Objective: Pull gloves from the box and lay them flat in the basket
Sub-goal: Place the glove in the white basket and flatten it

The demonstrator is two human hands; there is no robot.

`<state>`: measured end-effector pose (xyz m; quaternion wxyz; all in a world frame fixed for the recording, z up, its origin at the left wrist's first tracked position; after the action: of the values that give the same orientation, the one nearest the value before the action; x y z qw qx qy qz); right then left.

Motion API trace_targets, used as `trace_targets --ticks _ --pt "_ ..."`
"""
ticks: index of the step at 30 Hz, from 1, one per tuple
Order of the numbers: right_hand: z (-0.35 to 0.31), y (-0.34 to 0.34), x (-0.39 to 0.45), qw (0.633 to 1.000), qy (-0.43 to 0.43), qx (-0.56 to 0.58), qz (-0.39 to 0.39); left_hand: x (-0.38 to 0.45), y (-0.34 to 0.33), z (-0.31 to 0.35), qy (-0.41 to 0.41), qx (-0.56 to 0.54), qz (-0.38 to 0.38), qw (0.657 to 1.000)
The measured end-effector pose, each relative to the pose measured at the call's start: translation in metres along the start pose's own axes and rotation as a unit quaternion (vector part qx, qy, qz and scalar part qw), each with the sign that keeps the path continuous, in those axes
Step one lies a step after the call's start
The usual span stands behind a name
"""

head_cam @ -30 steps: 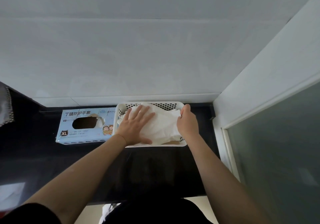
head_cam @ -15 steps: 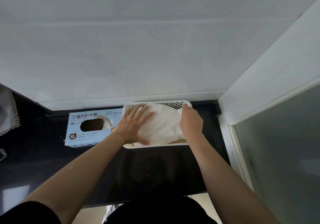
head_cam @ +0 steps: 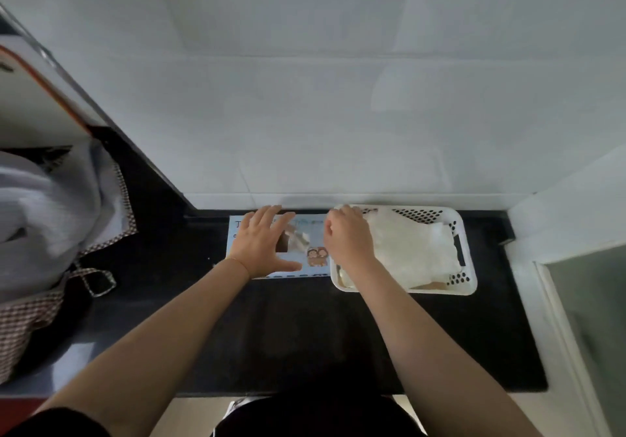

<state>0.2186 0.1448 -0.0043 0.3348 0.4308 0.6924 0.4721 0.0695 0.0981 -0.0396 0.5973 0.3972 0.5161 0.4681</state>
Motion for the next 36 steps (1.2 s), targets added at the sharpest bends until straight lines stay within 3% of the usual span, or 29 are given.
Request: trace_targets --ticks 5,12,20,24,32,36 --pt "-0.052 -0.063 0.006 0.989 -0.010 -0.063 -0.135 -0.006 -0.016 -0.056 0.032 0.035 -0.074 0.996" --pt "-0.068 -0.094 0.006 0.944 -0.126 -0.160 -0.260 -0.007 -0.020 -0.067 0.044 -0.071 -0.087 0.993" --pt "-0.068 -0.101 0.024 0.940 -0.151 -0.165 -0.257 -0.014 -0.026 -0.075 0.026 -0.056 -0.096 0.993" --pt "-0.071 -0.100 0.026 0.953 -0.109 -0.150 -0.238 -0.015 -0.025 -0.076 0.029 -0.070 -0.094 0.993" --pt "-0.085 -0.073 0.026 0.979 -0.030 0.051 -0.194 -0.014 -0.023 -0.081 0.040 -0.097 -0.089 0.990" --pt "-0.053 -0.068 0.010 0.961 -0.123 0.208 -0.133 -0.015 -0.022 -0.079 0.035 -0.091 -0.091 0.991"
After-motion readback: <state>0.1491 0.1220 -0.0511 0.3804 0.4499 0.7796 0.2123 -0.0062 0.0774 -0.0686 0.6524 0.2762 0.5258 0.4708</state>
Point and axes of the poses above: each hand's wrist, its own x-axis towards the middle knuckle, its own y-axis out of the back of the hand, z = x × y, the point moved 10 cm from there along x, towards the middle knuckle, and after that the axes turned 6 degrees about y, right-handed, at the moved point
